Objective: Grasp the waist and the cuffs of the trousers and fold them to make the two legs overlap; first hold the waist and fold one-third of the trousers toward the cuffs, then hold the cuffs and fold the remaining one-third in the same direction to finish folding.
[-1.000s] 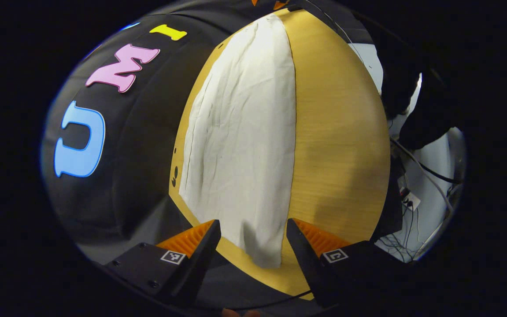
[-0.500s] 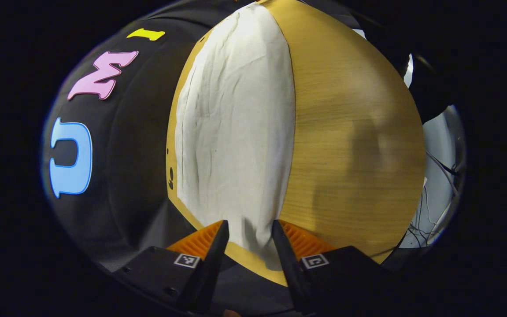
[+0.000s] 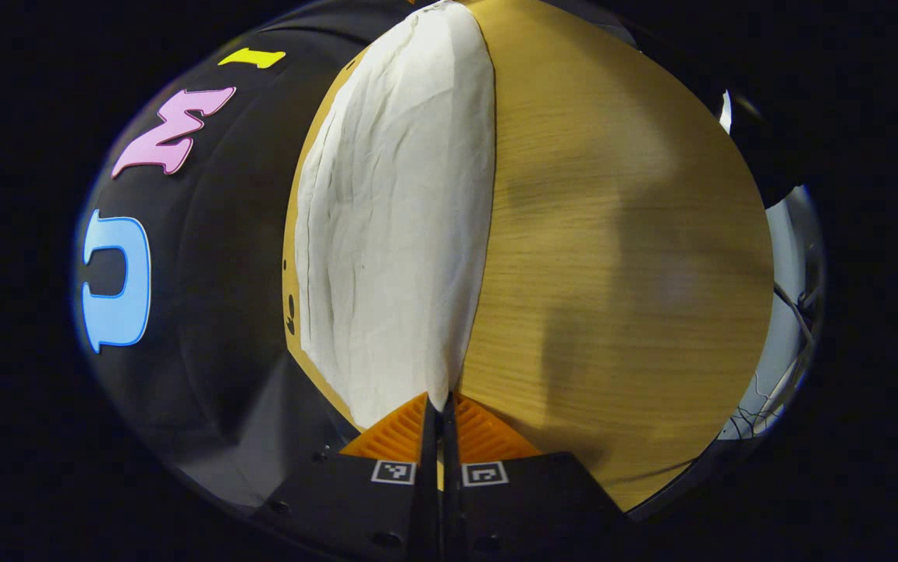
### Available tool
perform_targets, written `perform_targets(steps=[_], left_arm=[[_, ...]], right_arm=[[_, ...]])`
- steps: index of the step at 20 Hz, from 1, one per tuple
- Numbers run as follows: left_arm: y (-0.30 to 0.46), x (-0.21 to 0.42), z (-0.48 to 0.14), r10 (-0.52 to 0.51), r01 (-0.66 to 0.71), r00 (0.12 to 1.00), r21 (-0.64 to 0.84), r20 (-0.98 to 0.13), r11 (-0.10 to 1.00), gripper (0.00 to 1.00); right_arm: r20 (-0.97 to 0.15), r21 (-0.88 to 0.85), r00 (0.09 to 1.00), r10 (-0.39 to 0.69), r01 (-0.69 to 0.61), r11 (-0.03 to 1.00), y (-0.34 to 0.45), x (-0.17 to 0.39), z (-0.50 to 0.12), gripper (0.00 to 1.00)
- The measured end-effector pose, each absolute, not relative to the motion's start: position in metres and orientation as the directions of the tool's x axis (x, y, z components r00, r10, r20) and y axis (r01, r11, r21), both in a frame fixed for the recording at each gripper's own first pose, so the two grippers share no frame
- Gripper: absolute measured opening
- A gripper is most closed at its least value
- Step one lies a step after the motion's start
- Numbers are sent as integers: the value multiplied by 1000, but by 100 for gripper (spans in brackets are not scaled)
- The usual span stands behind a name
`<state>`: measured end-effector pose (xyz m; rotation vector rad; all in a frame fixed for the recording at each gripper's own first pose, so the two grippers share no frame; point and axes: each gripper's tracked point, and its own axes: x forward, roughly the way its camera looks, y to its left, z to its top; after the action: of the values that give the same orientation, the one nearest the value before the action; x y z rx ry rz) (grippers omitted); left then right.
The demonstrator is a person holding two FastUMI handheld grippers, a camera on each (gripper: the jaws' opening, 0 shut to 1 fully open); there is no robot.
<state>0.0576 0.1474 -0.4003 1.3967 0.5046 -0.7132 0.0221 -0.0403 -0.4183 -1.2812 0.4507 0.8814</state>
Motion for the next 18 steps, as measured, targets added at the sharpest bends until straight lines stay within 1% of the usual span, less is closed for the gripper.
perform_targets(steps=[1,3,4,6,7,9,13,15,18], left_arm=[[146,59,-399,-157,712,698,701,-699,40,6],[145,63,-399,-153,723,689,685,-708,90,5],[145,65,-398,-151,730,683,672,-714,124,5],[144,66,-397,-149,741,670,643,-728,192,5],[143,66,-397,-145,745,664,634,-733,208,5],[144,63,-395,-139,754,651,613,-746,235,5],[149,34,-397,-124,785,602,555,-789,274,5],[150,16,-393,-126,799,578,528,-806,288,5],[153,-2,-382,-123,800,572,518,-811,303,5]], right_arm=[[-750,-603,583,311,-797,37,-39,23,-424,92],[-790,-545,539,293,-836,70,-41,21,-434,74],[-812,-513,516,272,-854,87,-42,13,-440,46],[-792,-554,553,260,-829,74,-44,12,-437,7],[-791,-555,557,253,-827,87,-44,13,-437,6],[-805,-509,528,271,-849,140,-40,6,-435,5],[-853,-411,429,296,-903,124,-42,-13,-428,6],[-865,-366,395,310,-918,151,-36,-14,-417,6],[-859,-357,403,315,-914,193,-38,-12,-402,6]])
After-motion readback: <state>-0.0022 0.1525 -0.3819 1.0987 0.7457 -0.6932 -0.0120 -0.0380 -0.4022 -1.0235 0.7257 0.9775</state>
